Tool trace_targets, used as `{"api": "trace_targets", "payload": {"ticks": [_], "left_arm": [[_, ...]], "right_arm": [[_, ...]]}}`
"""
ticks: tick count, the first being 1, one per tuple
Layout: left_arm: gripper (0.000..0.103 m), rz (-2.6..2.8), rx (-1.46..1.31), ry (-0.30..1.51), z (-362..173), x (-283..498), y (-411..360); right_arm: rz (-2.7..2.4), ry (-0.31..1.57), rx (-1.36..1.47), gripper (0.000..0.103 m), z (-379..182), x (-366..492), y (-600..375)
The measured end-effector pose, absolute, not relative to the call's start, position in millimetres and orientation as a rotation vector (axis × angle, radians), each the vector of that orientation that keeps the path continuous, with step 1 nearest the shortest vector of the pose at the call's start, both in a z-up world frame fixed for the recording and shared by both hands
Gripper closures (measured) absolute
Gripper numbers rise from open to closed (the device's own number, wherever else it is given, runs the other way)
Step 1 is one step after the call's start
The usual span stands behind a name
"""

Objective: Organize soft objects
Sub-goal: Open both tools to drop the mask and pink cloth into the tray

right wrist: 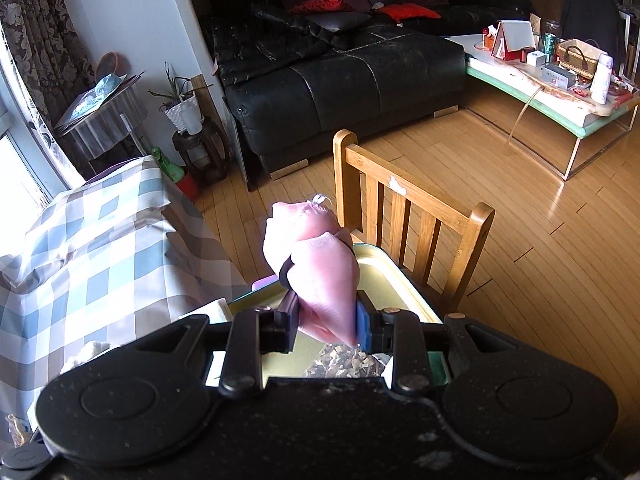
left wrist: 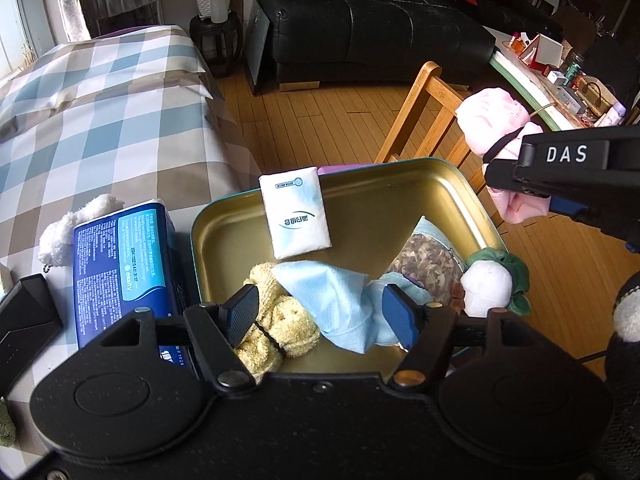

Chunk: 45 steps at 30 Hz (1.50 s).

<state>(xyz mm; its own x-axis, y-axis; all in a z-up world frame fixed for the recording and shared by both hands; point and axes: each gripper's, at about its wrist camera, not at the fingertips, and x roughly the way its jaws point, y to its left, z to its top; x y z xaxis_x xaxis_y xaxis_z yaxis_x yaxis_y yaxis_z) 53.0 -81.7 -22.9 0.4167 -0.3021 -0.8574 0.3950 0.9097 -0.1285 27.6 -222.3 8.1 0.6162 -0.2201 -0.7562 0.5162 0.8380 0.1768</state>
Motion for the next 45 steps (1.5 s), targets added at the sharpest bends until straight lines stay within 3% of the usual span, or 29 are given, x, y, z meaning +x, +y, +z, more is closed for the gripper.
{"api": "trace_targets", "payload": {"ticks": [10, 15, 17, 45], "left_arm": [[0.039, -0.409, 0.085, 1.08, -28.8, 52.7, -70.8], [0.039, -0.406, 0.086, 1.088, -30.6, 51.2, -69.4], [0.039, -0.406, 0.088, 1.09, -31.5, 50.2, -69.3], [0.039, -0.322, 0.13, 1.075, -25.0, 45.6, -64.0]], "right_arm": [[-0.42, 0.811, 0.39, 0.074, 6.8, 29.3, -220.3], [-0.411, 0.798, 0.385, 0.07, 8.6, 29.2, -219.2], [-0.406, 0.791, 0.384, 0.064, 9.1, 28.4, -218.5], [-0.427, 0.8, 0.382, 0.062, 7.3, 26.7, -216.6]]}}
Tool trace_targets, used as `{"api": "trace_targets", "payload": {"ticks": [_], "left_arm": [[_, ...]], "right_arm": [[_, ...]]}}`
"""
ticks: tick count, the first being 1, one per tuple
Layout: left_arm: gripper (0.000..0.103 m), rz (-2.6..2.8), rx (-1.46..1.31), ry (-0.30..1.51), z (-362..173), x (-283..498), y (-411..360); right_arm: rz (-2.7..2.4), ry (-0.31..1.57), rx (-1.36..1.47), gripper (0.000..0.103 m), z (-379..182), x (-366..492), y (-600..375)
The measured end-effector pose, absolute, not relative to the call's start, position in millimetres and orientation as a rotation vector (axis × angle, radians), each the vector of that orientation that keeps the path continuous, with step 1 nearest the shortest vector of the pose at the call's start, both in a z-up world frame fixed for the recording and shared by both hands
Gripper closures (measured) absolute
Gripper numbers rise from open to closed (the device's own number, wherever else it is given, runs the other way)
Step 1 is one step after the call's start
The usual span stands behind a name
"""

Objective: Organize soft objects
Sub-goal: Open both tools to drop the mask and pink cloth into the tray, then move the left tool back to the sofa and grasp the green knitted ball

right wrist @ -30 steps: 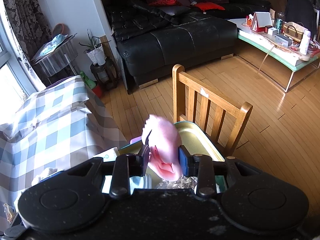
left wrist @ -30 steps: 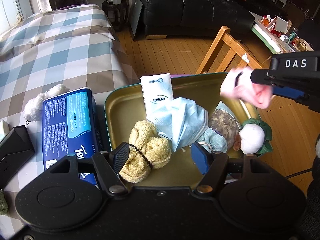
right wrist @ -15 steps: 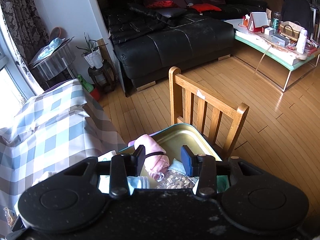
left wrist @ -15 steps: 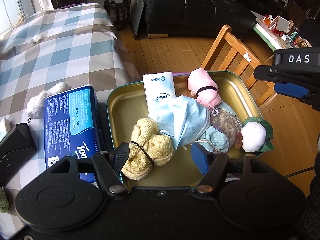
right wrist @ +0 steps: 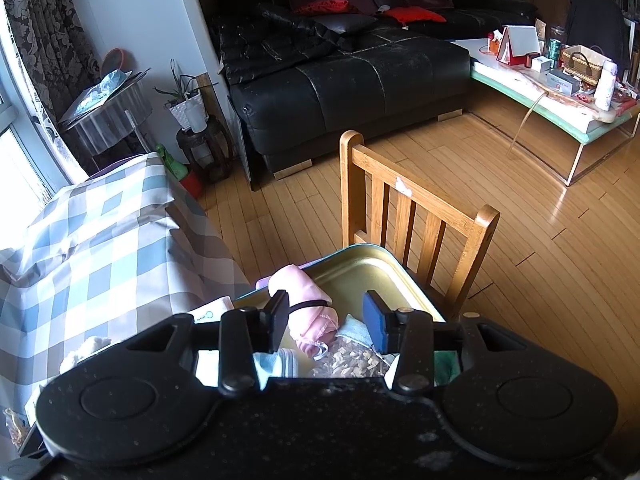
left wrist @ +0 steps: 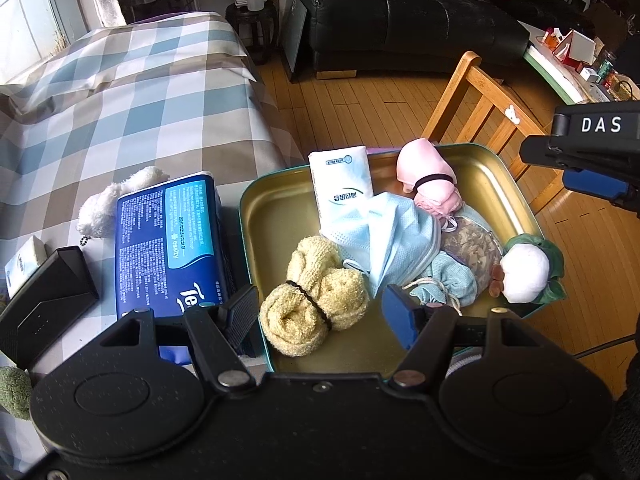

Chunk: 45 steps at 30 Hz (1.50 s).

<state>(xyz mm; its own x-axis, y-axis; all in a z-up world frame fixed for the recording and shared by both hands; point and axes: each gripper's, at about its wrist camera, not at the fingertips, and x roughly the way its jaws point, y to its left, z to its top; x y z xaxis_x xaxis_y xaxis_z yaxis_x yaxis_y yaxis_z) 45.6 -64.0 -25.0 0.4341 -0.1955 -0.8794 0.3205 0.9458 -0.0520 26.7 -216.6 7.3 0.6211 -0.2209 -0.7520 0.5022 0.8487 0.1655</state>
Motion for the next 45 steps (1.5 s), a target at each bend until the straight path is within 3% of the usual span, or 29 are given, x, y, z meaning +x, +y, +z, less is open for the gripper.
{"api": "trace_targets", "payload": {"ticks": [25, 45], "left_arm": [[0.038, -0.145, 0.111, 1.014, 4.0, 42.6, 10.3], [0.038, -0.006, 0.009, 1.073, -9.4, 43.2, 106.5]], "right_arm": [[-0.441, 0.911, 0.257, 0.053, -18.3, 38.4, -188.3], [-0.409, 0.889, 0.176, 0.048, -24.8, 12.5, -144.9]]}}
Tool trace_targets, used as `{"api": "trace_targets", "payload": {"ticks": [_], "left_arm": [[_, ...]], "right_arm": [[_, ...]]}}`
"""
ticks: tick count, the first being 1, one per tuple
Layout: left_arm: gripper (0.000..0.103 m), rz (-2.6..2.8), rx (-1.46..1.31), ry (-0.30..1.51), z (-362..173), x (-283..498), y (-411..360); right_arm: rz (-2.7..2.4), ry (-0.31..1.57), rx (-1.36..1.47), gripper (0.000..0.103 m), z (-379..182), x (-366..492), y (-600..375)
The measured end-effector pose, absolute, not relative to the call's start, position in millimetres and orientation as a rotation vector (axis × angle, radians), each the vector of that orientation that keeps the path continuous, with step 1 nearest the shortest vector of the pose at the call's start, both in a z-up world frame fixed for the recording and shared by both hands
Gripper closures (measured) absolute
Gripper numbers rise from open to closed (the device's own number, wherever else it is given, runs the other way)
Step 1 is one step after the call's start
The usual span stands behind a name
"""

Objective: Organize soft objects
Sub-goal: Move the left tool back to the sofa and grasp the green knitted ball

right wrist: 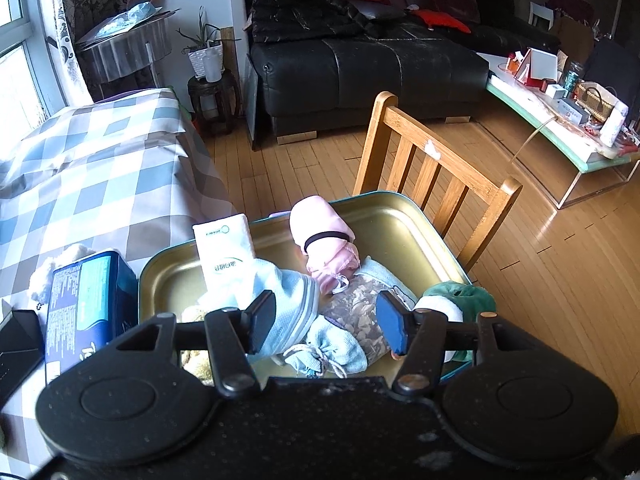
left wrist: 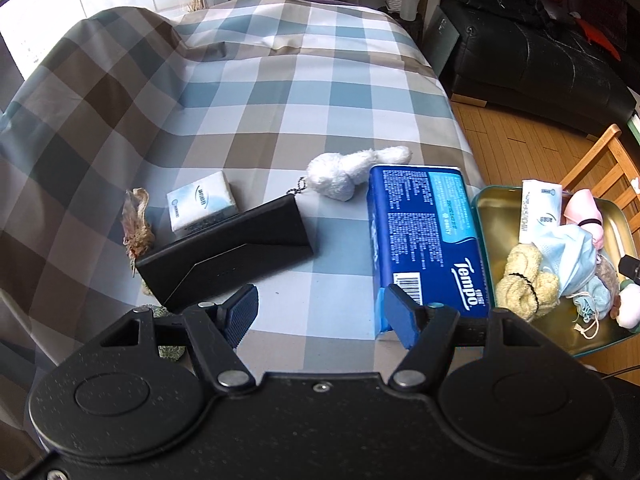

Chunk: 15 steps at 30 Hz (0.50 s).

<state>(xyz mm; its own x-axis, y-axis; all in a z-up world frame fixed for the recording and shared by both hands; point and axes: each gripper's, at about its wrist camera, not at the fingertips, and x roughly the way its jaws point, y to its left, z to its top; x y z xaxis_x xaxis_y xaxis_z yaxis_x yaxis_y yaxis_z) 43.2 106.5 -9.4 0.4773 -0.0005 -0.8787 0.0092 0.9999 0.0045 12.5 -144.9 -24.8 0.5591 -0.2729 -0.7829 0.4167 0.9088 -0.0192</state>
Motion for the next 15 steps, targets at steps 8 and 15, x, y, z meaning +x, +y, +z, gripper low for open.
{"api": "trace_targets", "payload": {"ticks": [8, 15], "left_arm": [[0.038, 0.071, -0.016, 1.076, -21.5, 44.9, 146.9], [0.038, 0.172, -0.032, 1.068, -36.2, 48.3, 189.9]], "right_arm": [[-0.383, 0.869, 0.131, 0.047, -25.3, 3.1, -126.4], [-0.329, 0.841, 0.093, 0.046, -24.5, -4.6, -108.9]]}}
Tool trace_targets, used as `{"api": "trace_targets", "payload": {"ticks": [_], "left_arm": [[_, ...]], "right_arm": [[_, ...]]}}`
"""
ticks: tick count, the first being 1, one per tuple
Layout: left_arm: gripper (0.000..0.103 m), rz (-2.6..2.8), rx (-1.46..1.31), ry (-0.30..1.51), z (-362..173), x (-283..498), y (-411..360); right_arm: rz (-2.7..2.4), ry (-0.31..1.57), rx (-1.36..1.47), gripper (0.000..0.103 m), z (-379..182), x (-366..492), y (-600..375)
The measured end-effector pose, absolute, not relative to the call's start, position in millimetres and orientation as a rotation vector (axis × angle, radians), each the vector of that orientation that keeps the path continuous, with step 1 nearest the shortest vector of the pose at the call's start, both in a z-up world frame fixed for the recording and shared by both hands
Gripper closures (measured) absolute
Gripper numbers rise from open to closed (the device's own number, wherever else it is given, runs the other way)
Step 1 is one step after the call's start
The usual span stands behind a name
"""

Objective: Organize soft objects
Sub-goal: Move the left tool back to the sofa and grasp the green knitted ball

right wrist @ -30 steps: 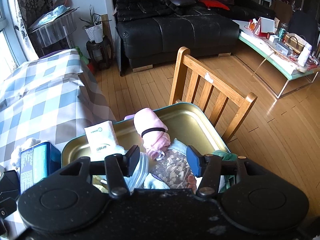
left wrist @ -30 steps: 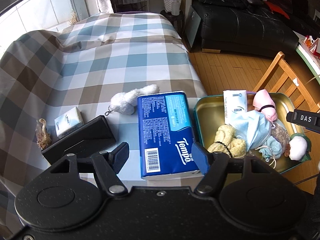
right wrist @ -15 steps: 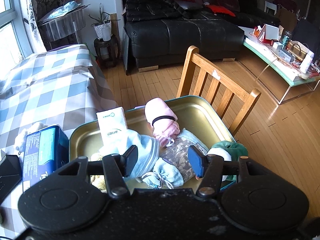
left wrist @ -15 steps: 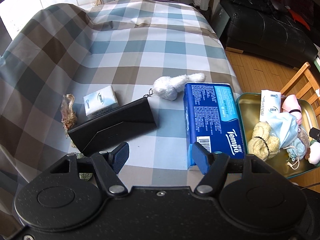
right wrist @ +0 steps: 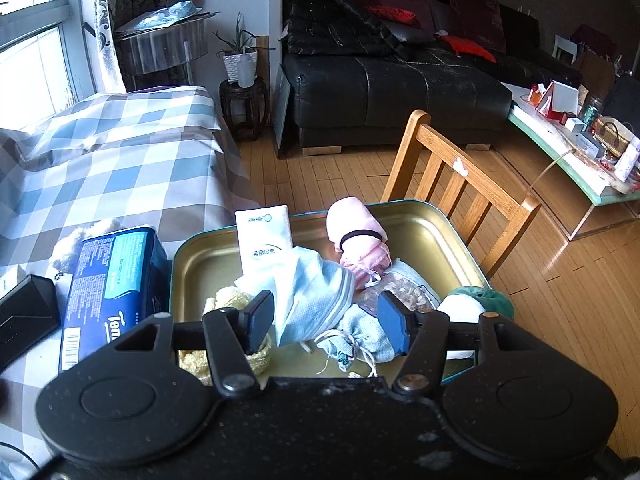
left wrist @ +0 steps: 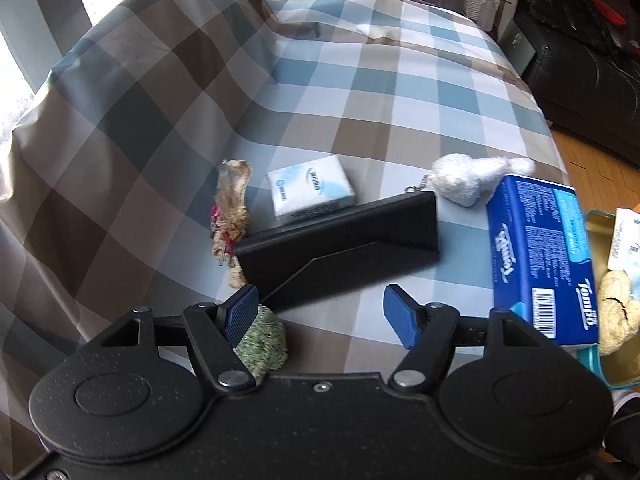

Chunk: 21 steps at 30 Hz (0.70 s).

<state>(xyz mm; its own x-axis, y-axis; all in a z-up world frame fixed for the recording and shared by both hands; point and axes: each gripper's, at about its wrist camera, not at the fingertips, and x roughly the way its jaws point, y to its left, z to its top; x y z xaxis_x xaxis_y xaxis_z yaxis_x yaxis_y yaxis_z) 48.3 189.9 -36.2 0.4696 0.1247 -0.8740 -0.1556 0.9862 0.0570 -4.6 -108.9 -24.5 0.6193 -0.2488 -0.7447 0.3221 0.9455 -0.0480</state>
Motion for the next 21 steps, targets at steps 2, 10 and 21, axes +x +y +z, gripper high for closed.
{"api": "trace_targets", "payload": {"ticks": [2, 10, 21], "left_arm": [[0.038, 0.201, -0.029, 1.068, -40.8, 47.1, 203.4], [0.038, 0.269, -0.151, 1.111, -57.5, 51.9, 248.4], [0.037, 0.248, -0.168, 1.167, -86.1, 50.4, 247.9]], "right_arm": [[-0.306, 0.83, 0.084, 0.046, -23.5, -6.3, -103.3], [-0.227, 0.81, 0.03, 0.045, -23.0, -7.8, -81.3], [-0.165, 0.816, 0.006, 0.044, -24.1, -0.7, -64.7]]}}
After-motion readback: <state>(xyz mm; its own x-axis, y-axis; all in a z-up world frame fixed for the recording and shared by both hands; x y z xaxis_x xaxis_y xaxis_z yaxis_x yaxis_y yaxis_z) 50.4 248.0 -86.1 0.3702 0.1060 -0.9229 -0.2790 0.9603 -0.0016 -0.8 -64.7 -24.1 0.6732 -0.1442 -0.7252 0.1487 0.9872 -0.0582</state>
